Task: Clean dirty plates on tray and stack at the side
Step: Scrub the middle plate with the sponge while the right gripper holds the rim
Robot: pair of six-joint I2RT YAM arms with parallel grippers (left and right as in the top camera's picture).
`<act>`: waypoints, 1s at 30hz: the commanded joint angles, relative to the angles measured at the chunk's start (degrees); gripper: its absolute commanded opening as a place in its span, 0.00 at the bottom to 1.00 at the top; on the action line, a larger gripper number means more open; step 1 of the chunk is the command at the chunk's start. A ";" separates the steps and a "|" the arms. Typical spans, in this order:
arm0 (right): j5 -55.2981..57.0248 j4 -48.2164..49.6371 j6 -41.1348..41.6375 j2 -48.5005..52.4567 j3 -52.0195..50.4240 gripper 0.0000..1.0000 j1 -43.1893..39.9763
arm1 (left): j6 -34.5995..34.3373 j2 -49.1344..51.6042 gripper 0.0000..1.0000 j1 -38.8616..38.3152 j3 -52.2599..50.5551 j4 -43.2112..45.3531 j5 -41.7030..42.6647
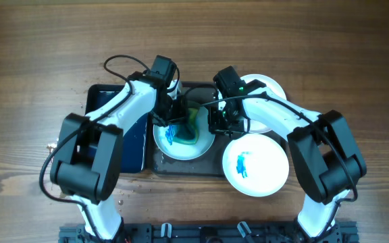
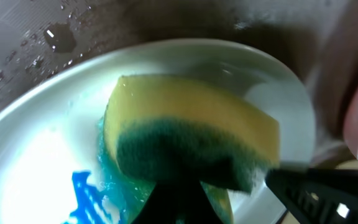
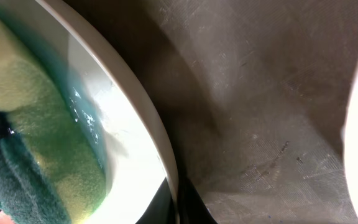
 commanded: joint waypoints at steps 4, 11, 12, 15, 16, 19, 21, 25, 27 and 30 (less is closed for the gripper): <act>1.25 -0.26 0.83 0.72 -0.09 0.04 0.17 | -12.87 5.60 0.04 0.11 -0.44 -9.66 -26.86; 3.85 -0.57 4.37 0.72 -0.09 0.04 0.17 | -18.88 5.60 0.04 0.35 -0.44 -17.49 -42.25; 4.02 -0.57 4.70 0.72 -0.09 0.04 0.17 | -21.00 5.60 0.04 0.31 -0.37 -19.43 -44.96; 4.02 -0.46 4.70 0.72 -0.09 0.04 0.17 | -22.58 5.60 0.04 0.24 -0.37 -23.06 -49.00; 4.00 -0.37 4.70 0.72 -0.09 0.04 0.17 | -22.08 5.60 0.04 0.02 -0.37 -23.43 -48.72; 4.00 -0.37 4.74 0.72 -0.09 0.04 0.17 | -14.19 5.60 0.04 -2.54 -0.37 -20.96 -41.83; 4.00 -0.46 4.72 0.72 -0.09 0.04 0.17 | -6.49 5.60 0.04 -6.38 -0.37 -16.79 -33.00; 3.98 -0.87 4.68 0.72 -0.09 0.04 0.17 | 0.35 5.60 0.04 -14.32 -0.37 -10.67 -19.17; 3.98 -1.03 4.61 0.72 -0.09 0.04 0.17 | 1.20 5.60 0.04 -17.66 -0.37 -7.02 -9.94; 4.00 -0.92 3.65 0.72 -0.09 0.04 0.17 | 1.75 5.60 0.04 -19.17 -0.37 -2.08 -0.31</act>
